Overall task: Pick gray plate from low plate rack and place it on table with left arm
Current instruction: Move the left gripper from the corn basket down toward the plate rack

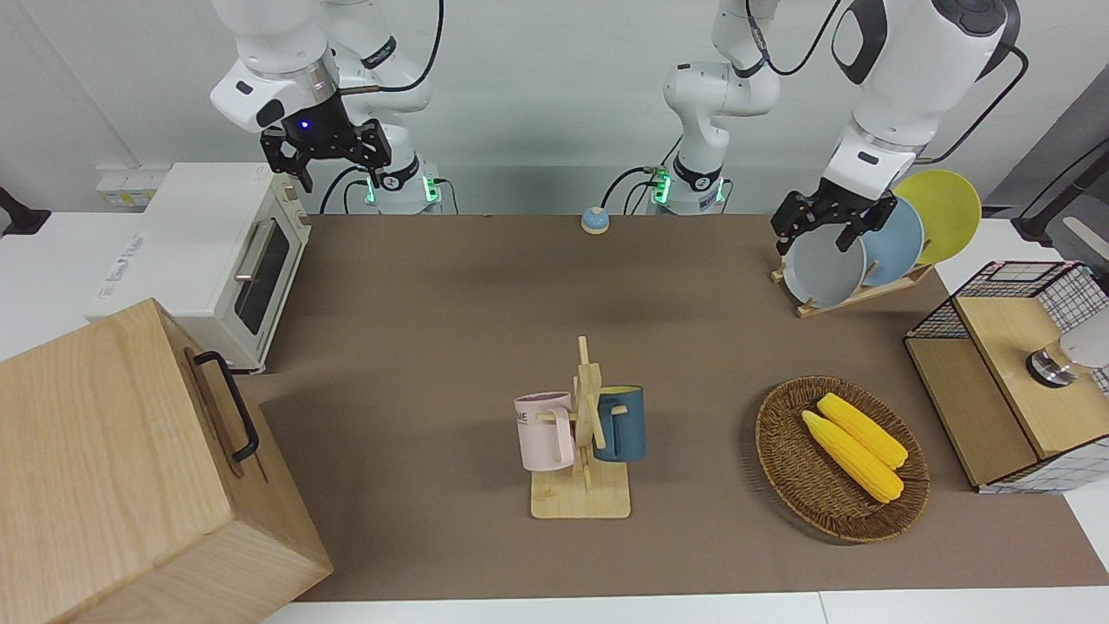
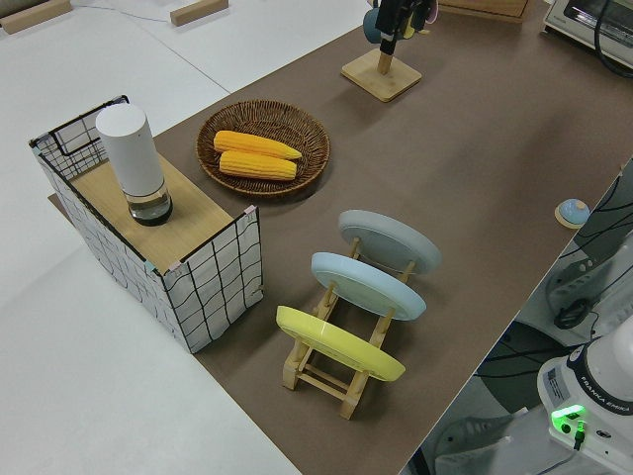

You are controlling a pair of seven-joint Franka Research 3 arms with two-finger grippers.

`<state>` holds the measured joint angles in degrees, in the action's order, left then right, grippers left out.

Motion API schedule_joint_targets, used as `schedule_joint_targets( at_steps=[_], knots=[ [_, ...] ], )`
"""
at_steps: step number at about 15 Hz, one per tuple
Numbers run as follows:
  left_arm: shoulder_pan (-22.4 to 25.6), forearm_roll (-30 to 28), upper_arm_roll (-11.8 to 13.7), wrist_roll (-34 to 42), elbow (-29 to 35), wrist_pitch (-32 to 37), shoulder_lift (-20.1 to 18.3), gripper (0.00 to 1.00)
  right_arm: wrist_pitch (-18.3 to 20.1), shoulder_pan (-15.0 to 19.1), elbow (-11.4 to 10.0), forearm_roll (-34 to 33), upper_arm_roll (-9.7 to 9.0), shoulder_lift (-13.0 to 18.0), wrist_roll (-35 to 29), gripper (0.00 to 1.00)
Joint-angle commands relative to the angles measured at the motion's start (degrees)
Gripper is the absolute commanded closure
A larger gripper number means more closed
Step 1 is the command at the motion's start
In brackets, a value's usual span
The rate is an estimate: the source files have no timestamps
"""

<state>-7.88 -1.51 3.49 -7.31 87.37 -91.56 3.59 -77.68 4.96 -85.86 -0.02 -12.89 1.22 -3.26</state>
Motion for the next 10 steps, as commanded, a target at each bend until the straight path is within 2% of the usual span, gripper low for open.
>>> schedule_joint_targets(
  at_steps=[1,5,10],
  knots=[
    [-0.72,-0.60,-0.15,-6.53,-0.97,1.47,0.53,0.00,0.87,0.85,0.35,0.20,-0.38,0.27,0.19,0.013],
    [-0.73,-0.34,-0.15,-6.49,-0.45,1.47,0.36,0.00,0.87,0.84,0.35,0.20,-0.38,0.27,0.19,0.011],
    [-0.82,5.10,-0.33,-4.83,3.59,1.39,-1.92,0.00,0.87,0.85,0.35,0.20,-0.38,0.27,0.19,0.011]
  ],
)
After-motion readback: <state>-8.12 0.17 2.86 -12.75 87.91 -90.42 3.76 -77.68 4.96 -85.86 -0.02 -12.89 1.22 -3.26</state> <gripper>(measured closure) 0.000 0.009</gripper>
